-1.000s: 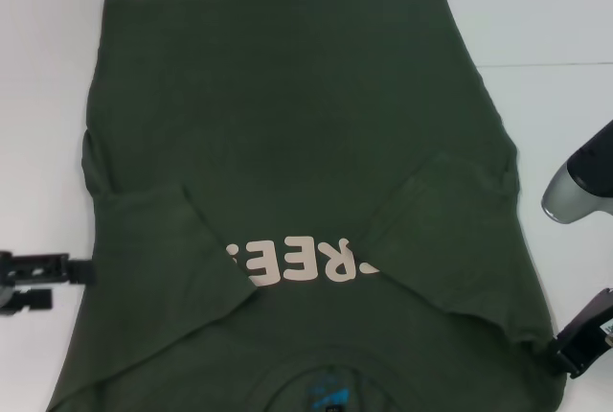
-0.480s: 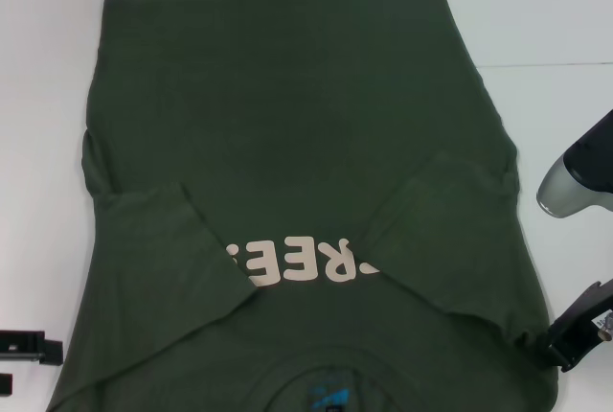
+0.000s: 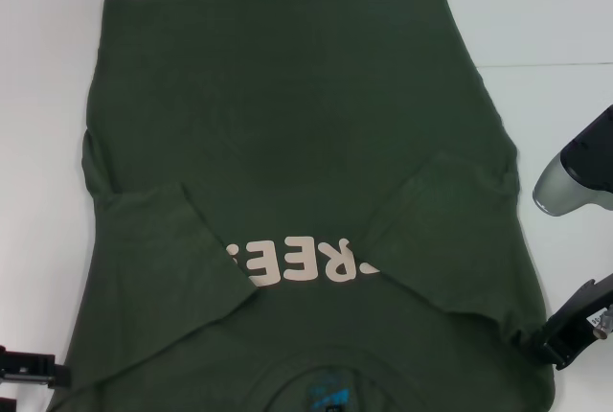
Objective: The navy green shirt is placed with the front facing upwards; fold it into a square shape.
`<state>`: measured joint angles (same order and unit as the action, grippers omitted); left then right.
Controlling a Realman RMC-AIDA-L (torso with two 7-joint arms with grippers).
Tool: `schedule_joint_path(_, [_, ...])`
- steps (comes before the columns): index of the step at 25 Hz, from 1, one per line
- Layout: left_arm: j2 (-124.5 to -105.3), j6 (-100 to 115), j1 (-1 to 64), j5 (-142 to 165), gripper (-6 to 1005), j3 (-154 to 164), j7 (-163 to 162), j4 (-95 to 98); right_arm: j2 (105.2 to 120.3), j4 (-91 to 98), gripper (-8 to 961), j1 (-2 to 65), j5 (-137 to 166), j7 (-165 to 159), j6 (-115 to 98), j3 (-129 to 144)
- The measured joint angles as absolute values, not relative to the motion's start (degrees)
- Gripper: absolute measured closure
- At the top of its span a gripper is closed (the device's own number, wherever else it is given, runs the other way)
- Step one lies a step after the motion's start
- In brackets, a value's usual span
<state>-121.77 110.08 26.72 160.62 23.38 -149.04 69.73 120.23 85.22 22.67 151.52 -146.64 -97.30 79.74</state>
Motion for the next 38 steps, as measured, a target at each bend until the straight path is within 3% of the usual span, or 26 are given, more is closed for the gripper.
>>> schedule_joint_path(38, [-121.71,106.67,28.83,160.54,92,25.66,-149.12,62.34,120.15,85.05,909,23.94,151.61,-146.07,-97.72,79.62])
